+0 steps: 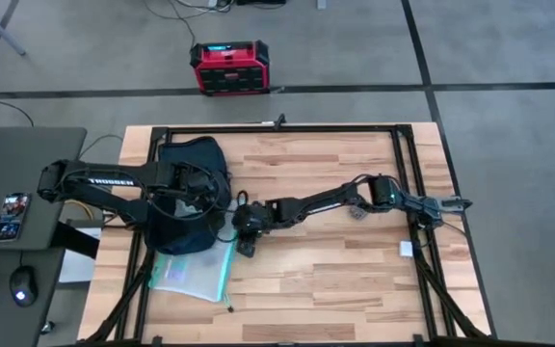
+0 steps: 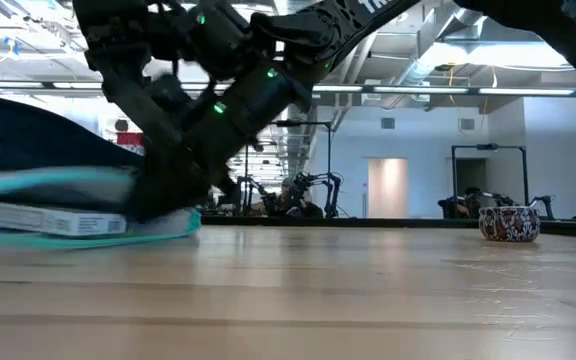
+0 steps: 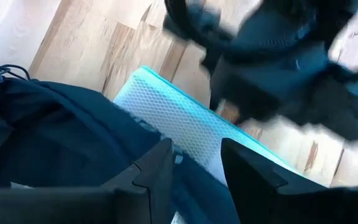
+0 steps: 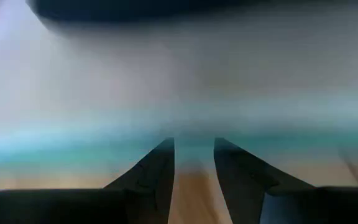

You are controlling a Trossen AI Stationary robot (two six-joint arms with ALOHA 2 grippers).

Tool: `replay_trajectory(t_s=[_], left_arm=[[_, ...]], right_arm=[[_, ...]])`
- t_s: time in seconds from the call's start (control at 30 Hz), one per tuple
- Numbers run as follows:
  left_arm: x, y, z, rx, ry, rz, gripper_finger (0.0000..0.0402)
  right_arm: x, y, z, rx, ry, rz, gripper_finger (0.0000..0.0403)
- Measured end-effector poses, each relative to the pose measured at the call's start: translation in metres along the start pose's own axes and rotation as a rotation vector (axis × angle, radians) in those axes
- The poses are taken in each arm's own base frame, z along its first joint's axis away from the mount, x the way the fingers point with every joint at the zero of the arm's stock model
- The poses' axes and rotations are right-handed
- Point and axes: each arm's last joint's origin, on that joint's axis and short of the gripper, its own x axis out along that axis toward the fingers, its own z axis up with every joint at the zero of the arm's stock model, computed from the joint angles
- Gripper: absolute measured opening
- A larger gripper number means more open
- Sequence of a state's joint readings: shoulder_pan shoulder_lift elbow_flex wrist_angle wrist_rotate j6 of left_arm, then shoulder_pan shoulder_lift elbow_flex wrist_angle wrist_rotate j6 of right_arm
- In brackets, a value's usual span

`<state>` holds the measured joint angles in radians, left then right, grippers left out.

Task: Unpack backpack
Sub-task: Put the game card into the zip bag

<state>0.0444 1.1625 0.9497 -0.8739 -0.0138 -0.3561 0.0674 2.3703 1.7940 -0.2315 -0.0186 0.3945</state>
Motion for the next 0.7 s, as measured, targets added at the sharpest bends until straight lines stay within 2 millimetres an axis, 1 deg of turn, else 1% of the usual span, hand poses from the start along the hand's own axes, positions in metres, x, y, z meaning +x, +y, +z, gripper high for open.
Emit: replay_trajectory(t_s=[0.03,0.07,0.2,0.3,0.37,0.43,0.53,0.63,0.7], left_arm=[[0.000,0.000,0.000,0.000,0.001,0.002,0.0125],[0.000,0.000,0.000,0.000,-0.001,0.001,0.0125],[0.000,0.000,0.001,0.001,-0.006,-0.001,0.0125],[0.000,0.000,0.000,0.002,-0.005,-0.001,0.0125],[0.000,0.000,0.000,0.002,-0.004,-0.001,0.0125],[0.000,0.000,0.000,0.001,-0.005,-0.001,0.0125],[0.000,0.000,0.000,0.002,-0.005,-0.001,0.0125],[0.000,0.000,0.001,0.001,-0.006,-0.002,0.0125],[0.000,0.000,0.001,0.001,-0.008,-0.002,0.0125]], right_arm=[[-0.007,-0.001,-0.002,-0.023,0.059,-0.021,0.0107],[-0.018,-0.001,-0.001,-0.048,0.107,-0.039,0.0107],[-0.073,0.002,0.000,-0.141,0.306,-0.154,0.0107],[-0.107,-0.008,-0.008,-0.160,0.488,-0.312,0.0107],[-0.129,-0.016,-0.009,-0.129,0.555,-0.411,0.0107],[-0.151,-0.021,-0.004,-0.067,0.552,-0.498,0.0107],[-0.177,-0.029,-0.001,0.026,0.462,-0.578,0.0107],[-0.199,-0.039,-0.002,0.139,0.334,-0.617,0.0108],[-0.215,-0.044,-0.008,0.207,0.271,-0.635,0.0108]])
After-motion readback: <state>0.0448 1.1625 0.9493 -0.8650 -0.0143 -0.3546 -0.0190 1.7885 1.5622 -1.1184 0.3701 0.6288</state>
